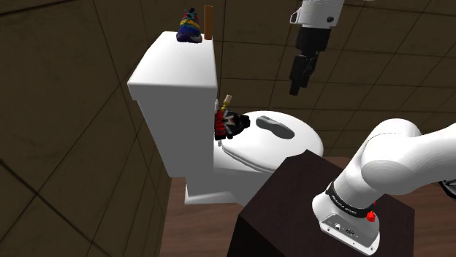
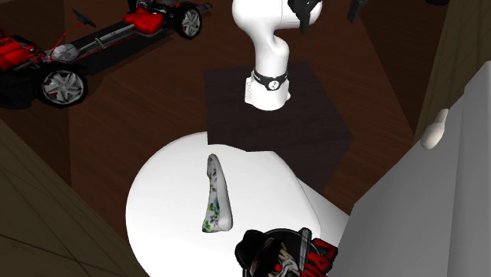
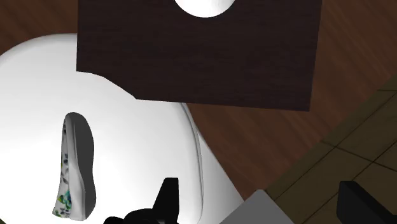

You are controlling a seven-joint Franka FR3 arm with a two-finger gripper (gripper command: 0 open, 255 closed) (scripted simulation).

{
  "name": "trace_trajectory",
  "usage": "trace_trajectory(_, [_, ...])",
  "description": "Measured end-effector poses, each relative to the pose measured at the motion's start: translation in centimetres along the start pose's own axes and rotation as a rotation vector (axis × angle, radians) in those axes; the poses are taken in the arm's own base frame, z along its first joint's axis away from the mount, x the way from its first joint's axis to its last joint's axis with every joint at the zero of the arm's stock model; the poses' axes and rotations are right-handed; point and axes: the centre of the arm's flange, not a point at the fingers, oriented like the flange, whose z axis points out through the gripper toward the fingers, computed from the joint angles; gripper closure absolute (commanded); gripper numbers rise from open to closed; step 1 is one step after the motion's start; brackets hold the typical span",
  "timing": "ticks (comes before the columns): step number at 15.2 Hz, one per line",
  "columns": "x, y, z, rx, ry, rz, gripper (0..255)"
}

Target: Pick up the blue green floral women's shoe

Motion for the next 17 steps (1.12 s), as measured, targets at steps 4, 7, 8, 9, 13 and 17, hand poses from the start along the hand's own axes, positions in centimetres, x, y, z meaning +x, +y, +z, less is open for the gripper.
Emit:
trace_trajectory(4, [0.8,1.8,2.1,-0.005,0.002,0.0,0])
trace_trajectory(7, [1.7,4.2,4.7,-0.013,0.007,-0.001,0])
trace_trajectory(8, [2.2,4.8,5.4,-0.016,0.009,-0.001,0])
trace_trajectory(9, [2.5,6.0,6.1,-0.018,0.011,-0.001,0])
trace_trajectory(13, [3.7,9.4,9.5,-0.03,0.017,-0.002,0])
trace_trajectory(17, [5.0,12.8,13.2,-0.041,0.024,-0.004,0])
